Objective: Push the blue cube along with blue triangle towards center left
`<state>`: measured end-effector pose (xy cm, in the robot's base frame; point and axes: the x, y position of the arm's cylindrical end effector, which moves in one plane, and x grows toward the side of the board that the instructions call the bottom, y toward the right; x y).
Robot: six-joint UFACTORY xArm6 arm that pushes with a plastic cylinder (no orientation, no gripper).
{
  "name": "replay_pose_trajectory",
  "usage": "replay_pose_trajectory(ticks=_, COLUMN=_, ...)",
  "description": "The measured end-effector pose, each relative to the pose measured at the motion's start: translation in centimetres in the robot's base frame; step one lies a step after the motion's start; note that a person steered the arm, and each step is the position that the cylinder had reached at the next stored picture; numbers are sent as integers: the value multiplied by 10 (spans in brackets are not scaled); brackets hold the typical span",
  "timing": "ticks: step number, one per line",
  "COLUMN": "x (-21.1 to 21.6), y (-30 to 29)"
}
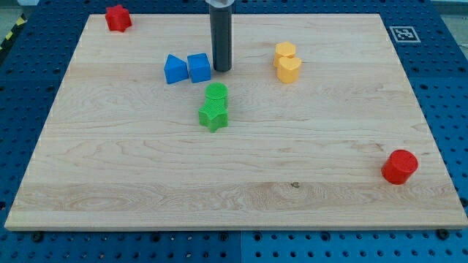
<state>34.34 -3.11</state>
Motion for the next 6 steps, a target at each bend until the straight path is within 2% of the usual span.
replay_pose_trajectory(ticks=3, x=3, y=-15)
replay_pose_trajectory(ticks=5, x=21, y=-28)
replay_pose_trajectory(ticks=6, x=48, y=-20)
